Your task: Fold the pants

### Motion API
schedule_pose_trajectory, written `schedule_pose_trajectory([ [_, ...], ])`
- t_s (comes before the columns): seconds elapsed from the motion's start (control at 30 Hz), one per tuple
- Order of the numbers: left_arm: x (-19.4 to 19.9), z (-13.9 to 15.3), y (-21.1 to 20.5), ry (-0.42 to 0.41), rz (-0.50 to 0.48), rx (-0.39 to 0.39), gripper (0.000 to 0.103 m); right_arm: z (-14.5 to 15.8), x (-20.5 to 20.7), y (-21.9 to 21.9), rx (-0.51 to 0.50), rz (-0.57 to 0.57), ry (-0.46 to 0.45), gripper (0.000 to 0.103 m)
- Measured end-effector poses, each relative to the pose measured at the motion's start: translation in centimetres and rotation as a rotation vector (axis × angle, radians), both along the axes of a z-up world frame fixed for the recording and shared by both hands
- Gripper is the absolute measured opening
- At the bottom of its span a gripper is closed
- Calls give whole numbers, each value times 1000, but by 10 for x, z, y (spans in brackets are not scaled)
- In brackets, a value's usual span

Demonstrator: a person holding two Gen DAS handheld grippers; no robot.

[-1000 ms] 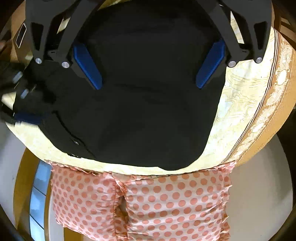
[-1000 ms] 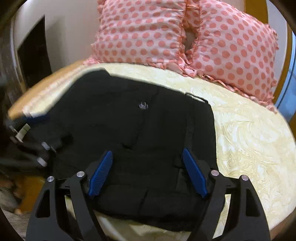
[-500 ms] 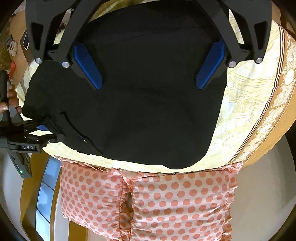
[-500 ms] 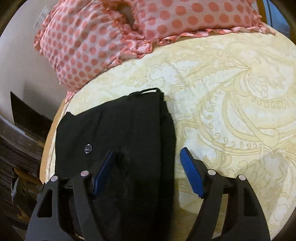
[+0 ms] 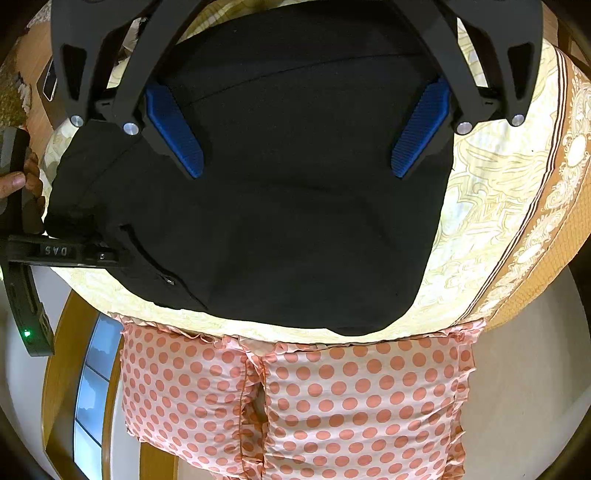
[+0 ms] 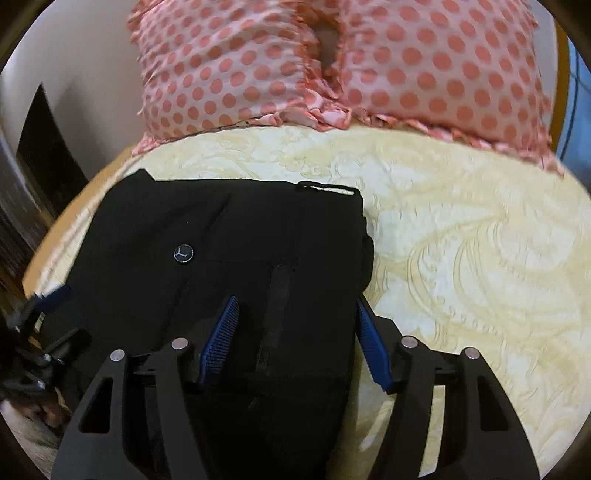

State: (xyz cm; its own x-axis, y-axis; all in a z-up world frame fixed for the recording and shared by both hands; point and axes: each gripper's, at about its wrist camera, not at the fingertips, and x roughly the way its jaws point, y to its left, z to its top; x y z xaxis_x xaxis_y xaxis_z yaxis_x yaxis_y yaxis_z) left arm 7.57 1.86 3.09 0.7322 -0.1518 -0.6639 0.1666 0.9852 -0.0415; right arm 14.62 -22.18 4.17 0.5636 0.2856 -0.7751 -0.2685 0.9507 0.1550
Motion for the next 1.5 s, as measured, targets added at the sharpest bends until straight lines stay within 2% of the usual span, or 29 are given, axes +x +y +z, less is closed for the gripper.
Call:
schedule_pose_trajectory([
  [0.03, 0, 0, 0, 0, 0, 0, 101, -1, 1, -1, 8, 4, 6, 65],
  [0.17, 0, 0, 0, -1, -1, 1, 101, -8, 9, -20, 150, -14, 86, 66],
  [0.23, 0, 0, 0, -1, -1, 1, 101, -4, 5, -15, 139, 6, 64, 47],
  [0.27, 0, 0, 0, -1, -1, 1, 101, 0, 1, -9, 130, 30, 46, 46],
  [0.33, 0, 0, 0, -2, -1, 3, 101, 8, -9, 6, 57, 79, -8, 46],
  [0.4, 0, 1, 1, -2, -1, 3, 101, 5, -7, 7, 38, 68, 3, 47],
  [0.47, 0, 1, 2, 0, -3, 1, 101, 0, 0, -4, 106, 28, 47, 52],
  [0.53, 0, 2, 2, -1, -6, -10, 101, -6, 7, -14, 163, -7, 89, 61],
  [0.6, 2, 9, 12, 22, -23, -72, 101, -6, 8, -14, 167, -2, 80, 62],
  [0.67, 5, 20, 23, 26, -29, -132, 101, -5, 6, -5, 148, 31, 57, 56],
  [0.7, 9, 28, 35, 17, -8, -159, 101, -2, 3, -1, 130, 46, 35, 51],
  [0.77, 20, 37, 56, 18, 32, -185, 101, 0, 1, 5, 95, 69, 18, 51],
  [0.93, 62, 32, 94, 136, 80, -253, 101, -6, 14, -10, 200, 46, 84, 55],
  [1.03, 87, 23, 100, 215, 71, -249, 100, -6, 15, -6, 189, 59, 79, 55],
  [1.13, 101, 16, 94, 264, 53, -236, 100, -6, 14, -4, 188, 86, 75, 44],
  [1.37, 124, 12, 80, 336, -10, -181, 99, -8, 19, -11, 239, 84, 100, 48],
  [1.4, 125, 12, 76, 344, -21, -171, 97, -8, 20, -11, 251, 83, 102, 48],
  [1.47, 127, 14, 69, 352, -35, -163, 81, -7, 19, -10, 244, 85, 96, 47],
  [1.5, 127, 15, 66, 355, -27, -143, 77, -7, 19, -9, 234, 88, 89, 44],
])
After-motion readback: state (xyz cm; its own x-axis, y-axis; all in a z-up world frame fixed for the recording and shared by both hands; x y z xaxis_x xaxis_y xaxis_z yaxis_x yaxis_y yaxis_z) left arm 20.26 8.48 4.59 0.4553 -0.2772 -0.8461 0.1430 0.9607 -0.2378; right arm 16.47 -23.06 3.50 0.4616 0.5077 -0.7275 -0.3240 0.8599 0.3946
